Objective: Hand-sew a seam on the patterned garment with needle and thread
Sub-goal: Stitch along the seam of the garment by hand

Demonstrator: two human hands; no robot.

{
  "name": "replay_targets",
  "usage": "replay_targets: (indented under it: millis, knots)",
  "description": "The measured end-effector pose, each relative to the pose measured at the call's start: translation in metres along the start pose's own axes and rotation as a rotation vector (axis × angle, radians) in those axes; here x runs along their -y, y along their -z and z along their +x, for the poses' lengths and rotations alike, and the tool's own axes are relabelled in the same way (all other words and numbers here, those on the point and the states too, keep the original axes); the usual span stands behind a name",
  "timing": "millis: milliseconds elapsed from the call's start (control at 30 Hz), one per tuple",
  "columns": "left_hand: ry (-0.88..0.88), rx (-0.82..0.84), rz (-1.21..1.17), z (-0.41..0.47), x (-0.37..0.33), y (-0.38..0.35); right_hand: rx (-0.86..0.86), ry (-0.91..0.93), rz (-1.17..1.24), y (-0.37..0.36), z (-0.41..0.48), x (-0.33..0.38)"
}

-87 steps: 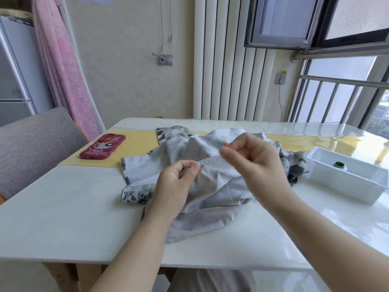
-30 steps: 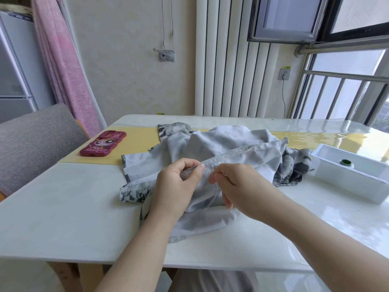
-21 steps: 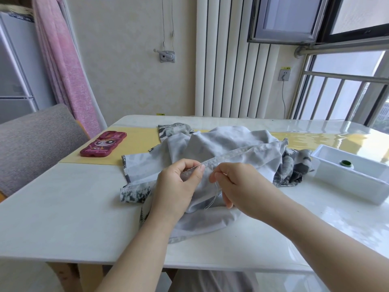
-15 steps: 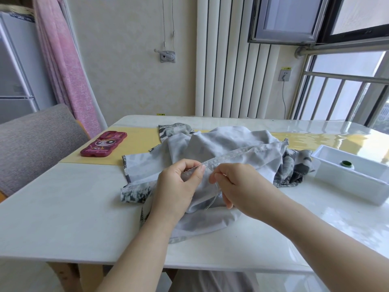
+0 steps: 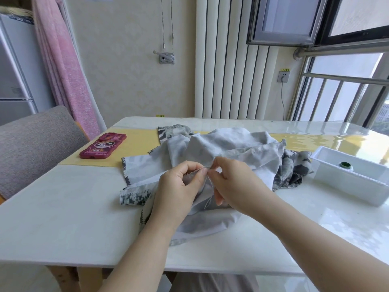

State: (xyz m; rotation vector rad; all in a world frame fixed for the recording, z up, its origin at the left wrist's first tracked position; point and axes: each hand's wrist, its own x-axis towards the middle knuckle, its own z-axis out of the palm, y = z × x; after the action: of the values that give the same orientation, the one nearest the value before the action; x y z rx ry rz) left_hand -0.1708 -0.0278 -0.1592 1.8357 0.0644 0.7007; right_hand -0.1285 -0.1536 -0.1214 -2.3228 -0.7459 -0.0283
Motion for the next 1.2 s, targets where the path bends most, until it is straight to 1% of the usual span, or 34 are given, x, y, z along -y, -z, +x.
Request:
replay_targets:
  millis: [67, 167, 233, 333, 400, 500, 600, 700, 733, 767, 833, 867, 900, 933, 967, 1000, 1100, 1133, 1167, 1200]
  knots:
    - [0.001, -0.02, -0.019, 0.002, 0.003, 0.002, -0.04, 0.026, 0.116, 0.001, -0.003, -0.001]
    - [-0.002, -0.035, -0.065, 0.005, 0.005, 0.003, -0.099, 0.164, 0.205, 0.005, -0.011, -0.005]
    - [0.0, -0.035, -0.096, 0.006, 0.006, 0.003, -0.09, 0.246, 0.202, 0.007, -0.016, -0.008]
    - [-0.008, -0.03, -0.127, 0.006, 0.006, 0.003, -0.002, 0.311, 0.18, 0.011, -0.019, -0.013]
    - [-0.014, -0.022, -0.147, 0.006, 0.007, 0.003, 0.002, 0.354, 0.128, 0.011, -0.015, -0.015]
    - [-0.028, 0.001, -0.157, 0.005, 0.007, 0.002, -0.117, 0.396, 0.034, 0.005, -0.002, -0.017]
    - [-0.035, -0.001, -0.142, 0.004, 0.008, 0.001, -0.208, 0.345, -0.036, 0.008, 0.004, -0.02]
    - [-0.044, -0.015, -0.127, 0.006, 0.008, 0.002, -0.446, 0.415, -0.122, 0.027, 0.006, -0.015]
    - [-0.048, -0.015, -0.123, 0.006, 0.008, 0.002, -0.488, 0.413, -0.188, 0.034, 0.008, -0.01]
    - [-0.053, -0.014, -0.118, 0.007, 0.008, 0.001, -0.457, 0.376, -0.292, 0.04, 0.011, -0.005]
    - [-0.061, -0.004, -0.118, 0.005, 0.007, 0.001, -0.235, 0.257, -0.516, 0.043, 0.02, 0.004]
    - [-0.065, 0.005, -0.122, 0.005, 0.007, 0.001, -0.105, 0.2, -0.536, 0.04, 0.026, 0.007]
    - [-0.067, 0.013, -0.128, 0.004, 0.006, 0.001, 0.015, 0.143, -0.47, 0.037, 0.03, 0.011]
    - [-0.071, 0.018, -0.134, 0.003, 0.005, 0.001, 0.108, 0.093, -0.349, 0.035, 0.033, 0.015]
    - [-0.076, 0.018, -0.136, 0.003, 0.004, 0.001, 0.16, 0.066, -0.226, 0.035, 0.036, 0.019]
    - [-0.08, 0.015, -0.13, 0.003, 0.003, 0.001, 0.18, 0.062, -0.148, 0.035, 0.038, 0.021]
    - [-0.084, 0.02, -0.107, 0.003, 0.001, 0.001, 0.171, 0.042, -0.042, 0.04, 0.041, 0.021]
    - [-0.082, 0.024, -0.108, 0.002, 0.001, 0.002, 0.156, 0.018, 0.057, 0.042, 0.04, 0.021]
    - [-0.08, 0.023, -0.108, 0.002, 0.001, 0.002, 0.125, -0.02, 0.215, 0.042, 0.041, 0.02]
    - [-0.079, 0.02, -0.103, 0.002, 0.001, 0.002, 0.104, -0.083, 0.46, 0.043, 0.043, 0.019]
